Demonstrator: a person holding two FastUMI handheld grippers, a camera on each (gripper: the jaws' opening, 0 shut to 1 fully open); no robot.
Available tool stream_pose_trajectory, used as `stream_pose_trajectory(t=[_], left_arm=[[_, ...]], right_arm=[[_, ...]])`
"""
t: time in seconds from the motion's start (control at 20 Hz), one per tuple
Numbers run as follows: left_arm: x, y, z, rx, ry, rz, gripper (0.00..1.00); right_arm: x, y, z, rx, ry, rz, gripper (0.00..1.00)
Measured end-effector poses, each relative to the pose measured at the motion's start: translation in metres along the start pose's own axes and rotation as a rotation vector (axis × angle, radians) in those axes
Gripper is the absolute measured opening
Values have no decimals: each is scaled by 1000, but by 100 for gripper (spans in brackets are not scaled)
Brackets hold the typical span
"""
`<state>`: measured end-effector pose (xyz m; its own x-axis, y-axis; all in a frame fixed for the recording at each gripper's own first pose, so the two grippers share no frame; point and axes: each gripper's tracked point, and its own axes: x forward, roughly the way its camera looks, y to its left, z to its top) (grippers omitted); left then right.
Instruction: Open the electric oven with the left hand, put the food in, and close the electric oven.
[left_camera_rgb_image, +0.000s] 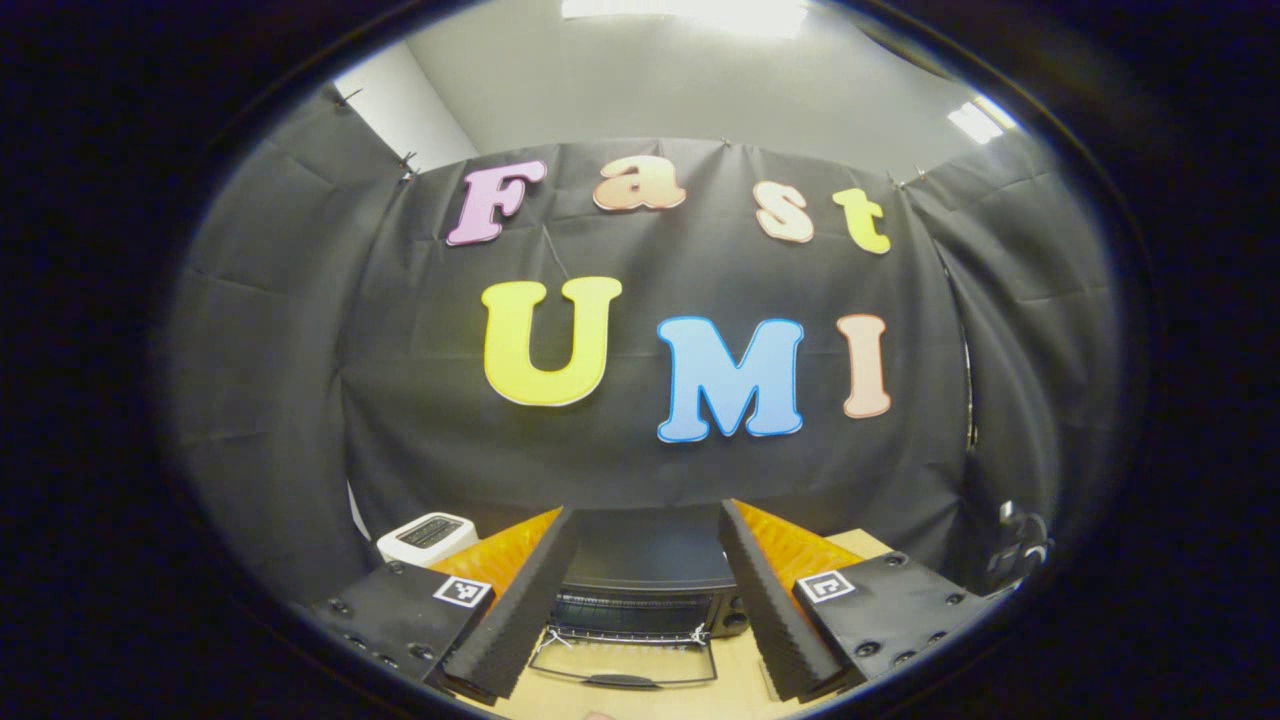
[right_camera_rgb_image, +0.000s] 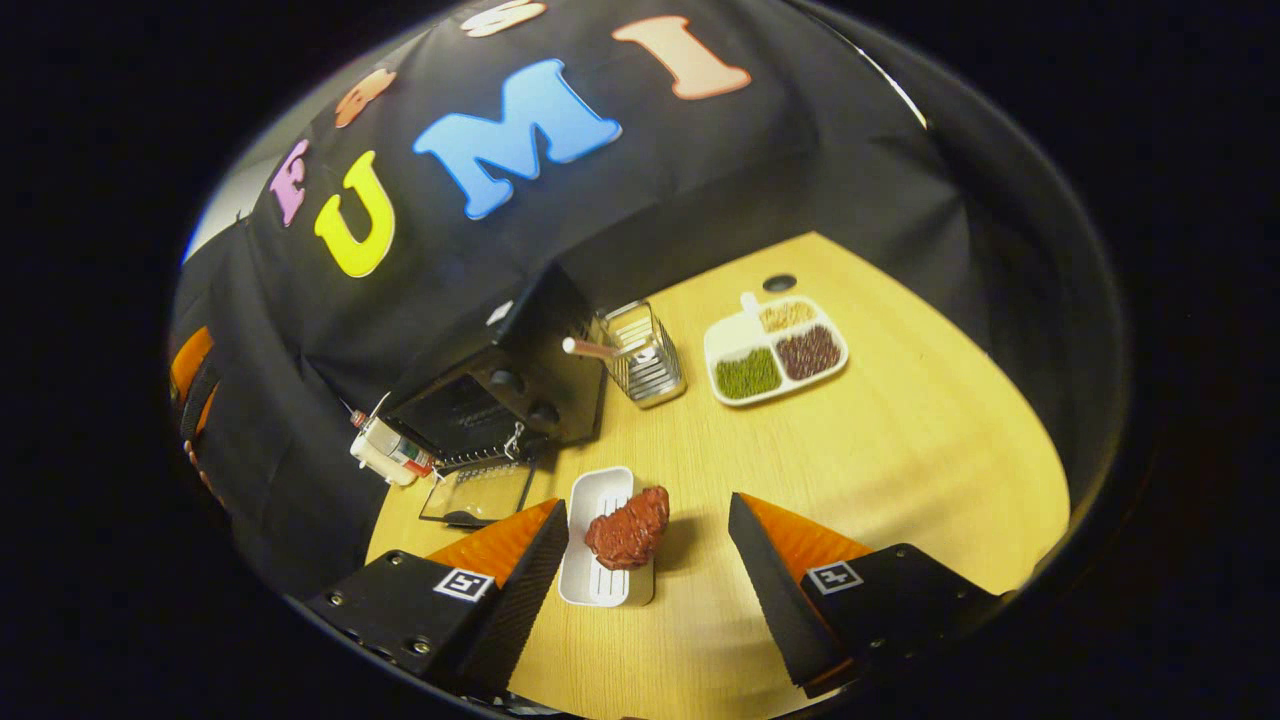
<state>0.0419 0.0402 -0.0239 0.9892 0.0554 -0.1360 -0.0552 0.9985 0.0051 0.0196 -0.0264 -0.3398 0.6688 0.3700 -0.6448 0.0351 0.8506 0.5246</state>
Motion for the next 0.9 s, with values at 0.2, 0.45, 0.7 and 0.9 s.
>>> stream_pose_trajectory(t=[0.2, 0.45, 0.7, 0.9], left_arm=[[-11, 1, -3, 19, 25, 53, 98], [-32, 11, -12, 19, 59, 130, 98], [-45, 11, -20, 4, 89, 160, 98], [-41, 6, -21, 11, 90, 128, 98]], right_arm=[[39, -4, -26, 88, 109, 74, 97], [65, 4, -33, 171, 154, 120, 90], [54, 11, -21, 326, 177, 199, 25], [59, 23, -18, 381, 156, 213, 11]])
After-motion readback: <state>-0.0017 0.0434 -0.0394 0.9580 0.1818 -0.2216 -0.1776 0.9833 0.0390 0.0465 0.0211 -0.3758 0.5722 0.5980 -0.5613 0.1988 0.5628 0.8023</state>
